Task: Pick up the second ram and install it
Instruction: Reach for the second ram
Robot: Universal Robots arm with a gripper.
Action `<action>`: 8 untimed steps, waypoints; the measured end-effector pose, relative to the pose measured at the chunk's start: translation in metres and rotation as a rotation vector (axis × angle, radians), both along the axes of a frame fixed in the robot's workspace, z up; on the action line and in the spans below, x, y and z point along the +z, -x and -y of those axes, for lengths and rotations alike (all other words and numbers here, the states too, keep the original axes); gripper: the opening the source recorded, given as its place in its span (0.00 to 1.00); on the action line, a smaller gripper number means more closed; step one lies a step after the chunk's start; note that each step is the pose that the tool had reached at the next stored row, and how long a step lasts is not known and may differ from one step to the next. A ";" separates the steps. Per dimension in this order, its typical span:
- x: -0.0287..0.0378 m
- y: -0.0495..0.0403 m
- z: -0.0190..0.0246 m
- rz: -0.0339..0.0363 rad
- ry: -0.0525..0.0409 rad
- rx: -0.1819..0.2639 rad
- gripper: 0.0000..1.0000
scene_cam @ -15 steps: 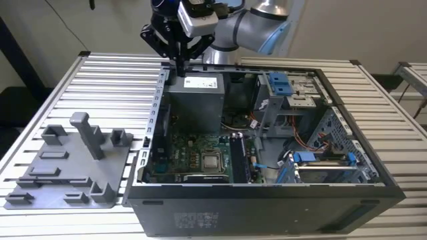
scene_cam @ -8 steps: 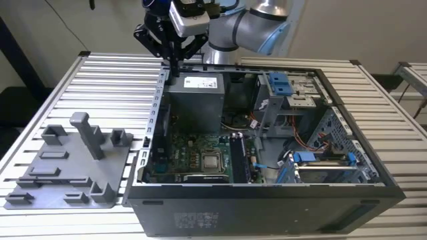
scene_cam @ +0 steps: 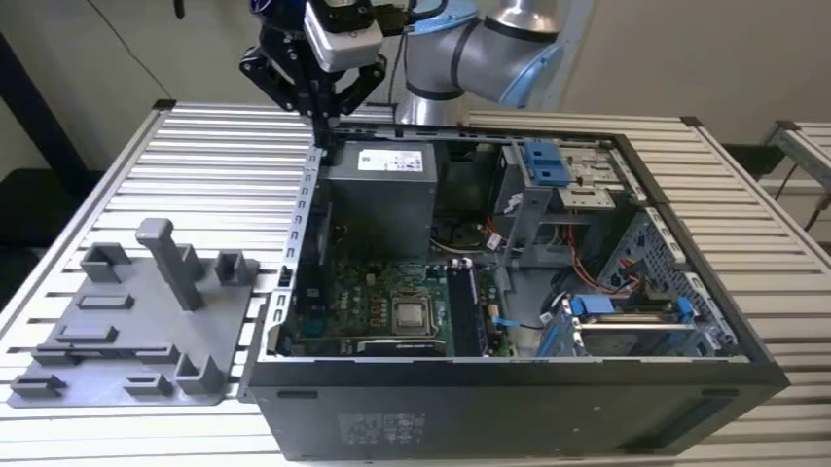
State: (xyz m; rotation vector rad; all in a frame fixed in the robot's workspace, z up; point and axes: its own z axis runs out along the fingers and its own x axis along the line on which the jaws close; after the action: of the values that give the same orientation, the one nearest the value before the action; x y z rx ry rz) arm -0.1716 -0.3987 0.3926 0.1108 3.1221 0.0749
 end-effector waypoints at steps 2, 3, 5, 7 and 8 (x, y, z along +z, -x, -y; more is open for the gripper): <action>0.0000 0.0041 0.0000 -0.0004 0.0000 0.000 0.11; 0.0000 0.0062 0.0000 -0.0006 0.0000 0.000 0.11; 0.0000 0.0100 0.0000 -0.0012 0.0001 0.000 0.11; 0.0000 0.0140 0.0000 -0.0017 0.0000 0.000 0.11; 0.0000 0.0159 0.0000 -0.0020 0.0000 0.000 0.11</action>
State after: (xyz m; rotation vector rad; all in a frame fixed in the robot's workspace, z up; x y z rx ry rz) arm -0.1875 -0.3987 0.3926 0.1110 3.1241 0.0748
